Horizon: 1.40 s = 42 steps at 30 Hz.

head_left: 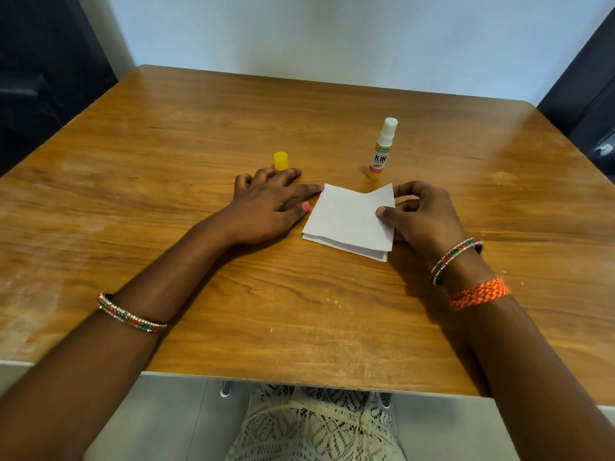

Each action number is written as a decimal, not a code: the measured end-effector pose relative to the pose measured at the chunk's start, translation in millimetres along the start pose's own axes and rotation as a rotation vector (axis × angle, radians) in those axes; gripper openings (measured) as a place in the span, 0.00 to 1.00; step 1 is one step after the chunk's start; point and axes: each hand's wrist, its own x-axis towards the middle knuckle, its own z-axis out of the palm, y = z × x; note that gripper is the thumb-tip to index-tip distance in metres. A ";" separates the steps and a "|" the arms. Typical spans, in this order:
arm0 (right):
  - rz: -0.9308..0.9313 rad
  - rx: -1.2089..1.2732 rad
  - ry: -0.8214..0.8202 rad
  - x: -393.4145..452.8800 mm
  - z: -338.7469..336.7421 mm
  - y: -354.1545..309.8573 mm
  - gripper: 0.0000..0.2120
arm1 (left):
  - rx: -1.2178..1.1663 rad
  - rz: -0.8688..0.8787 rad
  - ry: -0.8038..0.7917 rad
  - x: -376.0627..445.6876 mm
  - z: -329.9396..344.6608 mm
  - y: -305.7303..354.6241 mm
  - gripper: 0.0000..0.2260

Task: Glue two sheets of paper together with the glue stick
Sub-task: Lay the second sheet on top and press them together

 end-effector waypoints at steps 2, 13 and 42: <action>-0.003 -0.005 -0.013 0.2 -0.7 -0.6 0.13 | 0.002 -0.001 -0.004 -0.5 0.3 0.0 0.21; -0.043 -0.069 -0.004 0.7 -2.8 -1.5 0.15 | 0.001 -0.031 0.014 1.6 1.0 2.6 0.18; -0.086 -0.161 0.053 -0.2 0.0 0.4 0.18 | 0.097 0.017 0.042 0.0 5.6 6.4 0.21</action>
